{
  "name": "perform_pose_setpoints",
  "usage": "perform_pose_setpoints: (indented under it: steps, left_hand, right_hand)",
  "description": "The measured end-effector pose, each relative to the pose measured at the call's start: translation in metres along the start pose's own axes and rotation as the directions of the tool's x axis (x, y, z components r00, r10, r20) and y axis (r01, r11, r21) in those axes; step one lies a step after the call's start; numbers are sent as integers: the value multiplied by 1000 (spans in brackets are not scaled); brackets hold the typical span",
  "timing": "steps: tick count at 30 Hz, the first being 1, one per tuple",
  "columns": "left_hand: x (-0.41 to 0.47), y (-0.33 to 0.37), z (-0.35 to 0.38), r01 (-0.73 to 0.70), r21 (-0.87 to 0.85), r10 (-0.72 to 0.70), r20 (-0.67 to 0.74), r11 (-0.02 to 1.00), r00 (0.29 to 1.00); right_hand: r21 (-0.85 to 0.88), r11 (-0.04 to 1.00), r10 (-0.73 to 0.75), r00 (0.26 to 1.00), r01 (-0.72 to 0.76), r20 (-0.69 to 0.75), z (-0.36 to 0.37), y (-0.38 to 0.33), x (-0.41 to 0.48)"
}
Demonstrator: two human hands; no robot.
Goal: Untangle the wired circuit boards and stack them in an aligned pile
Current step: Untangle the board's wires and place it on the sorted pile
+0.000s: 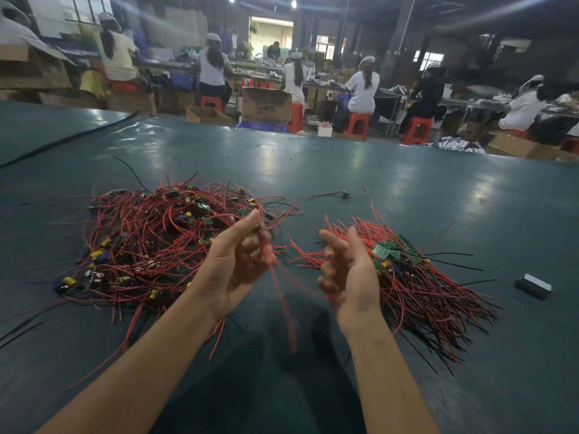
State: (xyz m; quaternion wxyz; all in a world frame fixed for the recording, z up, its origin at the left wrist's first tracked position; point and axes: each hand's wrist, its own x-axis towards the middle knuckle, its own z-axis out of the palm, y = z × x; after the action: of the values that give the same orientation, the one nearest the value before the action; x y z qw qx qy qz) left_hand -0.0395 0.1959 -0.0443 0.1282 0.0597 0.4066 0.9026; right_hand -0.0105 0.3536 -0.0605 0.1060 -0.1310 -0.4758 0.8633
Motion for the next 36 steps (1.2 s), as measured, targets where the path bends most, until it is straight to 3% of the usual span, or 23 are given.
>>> perform_pose_setpoints:
  steps: [4,9,16,20,24,26,28,31,36]
  left_hand:
    - [2,-7,-4,66,206,-87,91,976,992]
    - [1,-10,-11,124,513,-253,189,850,949]
    - [0,-9,-17,49,745,-310,216,666,926]
    - [1,-10,-17,74,713,-299,195,697,934]
    - [3,-12,-16,321,327,-390,174,889,904]
    - [1,-19,-14,261,316,-326,173,912,929]
    - [0,-30,-14,61,450,-163,192,891,968]
    - [-1,-38,-10,-176,504,74,215,846,974]
    - [0,-37,-8,-334,566,311,141,754,940]
  right_hand:
    - [-201,977,84,994,-68,74,8,10,-4]
    - [-413,908,161,971,-76,175,13,17,-9]
    - [-418,898,238,950,-135,204,13,16,-11]
    - [-318,934,244,942,-163,233,12,17,-10]
    - [15,983,175,963,-182,204,12,16,-3]
    - [156,968,157,960,-196,233,14,14,-3]
    - [200,960,147,959,-198,242,14,13,-3]
    - [127,978,134,962,-167,237,17,13,-7]
    - [-69,991,128,964,-114,232,24,22,-14]
